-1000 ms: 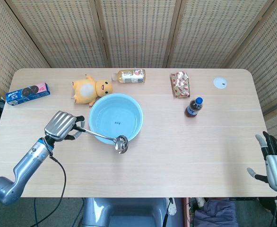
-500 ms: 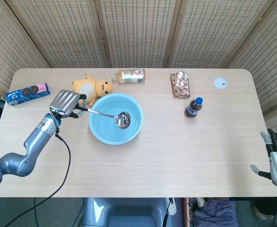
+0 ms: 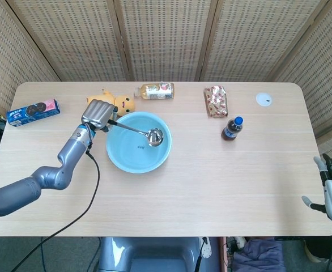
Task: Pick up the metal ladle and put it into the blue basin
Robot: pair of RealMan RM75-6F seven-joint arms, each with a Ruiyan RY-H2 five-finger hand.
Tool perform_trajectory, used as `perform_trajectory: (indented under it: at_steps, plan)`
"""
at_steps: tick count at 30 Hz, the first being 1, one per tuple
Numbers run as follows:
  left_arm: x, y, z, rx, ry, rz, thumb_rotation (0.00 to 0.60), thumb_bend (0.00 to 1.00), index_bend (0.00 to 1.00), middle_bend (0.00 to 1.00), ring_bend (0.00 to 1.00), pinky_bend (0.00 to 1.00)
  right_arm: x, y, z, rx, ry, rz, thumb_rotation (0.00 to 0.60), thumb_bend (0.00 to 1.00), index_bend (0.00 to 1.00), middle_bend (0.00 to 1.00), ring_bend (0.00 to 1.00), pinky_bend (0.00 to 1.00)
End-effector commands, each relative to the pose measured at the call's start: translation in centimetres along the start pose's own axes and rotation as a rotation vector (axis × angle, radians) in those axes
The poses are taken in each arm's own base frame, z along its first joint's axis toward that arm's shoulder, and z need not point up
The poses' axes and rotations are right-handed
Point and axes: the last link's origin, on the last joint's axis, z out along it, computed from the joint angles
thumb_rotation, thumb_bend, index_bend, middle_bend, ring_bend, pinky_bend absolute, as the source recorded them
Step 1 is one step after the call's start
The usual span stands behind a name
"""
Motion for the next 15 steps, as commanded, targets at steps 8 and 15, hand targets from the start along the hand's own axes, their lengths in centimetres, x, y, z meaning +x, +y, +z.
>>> perform_trajectory:
  at_steps: [8, 15]
  plan:
    - [-0.7, 1.6, 1.5, 0.008, -0.014, 0.116, 0.600, 0.71, 0.83, 1.00, 1.00, 1.00, 0.1, 0.3, 0.1, -0.006, -0.001, 0.010, 0.600, 0.00, 0.00, 0.00, 0.00, 0.00]
    - [-1.4, 1.9, 1.8, 0.012, -0.018, 0.193, 0.600, 0.71, 0.83, 1.00, 1.00, 1.00, 0.1, 0.5, 0.3, -0.012, -0.004, 0.016, 0.600, 0.00, 0.00, 0.00, 0.00, 0.00]
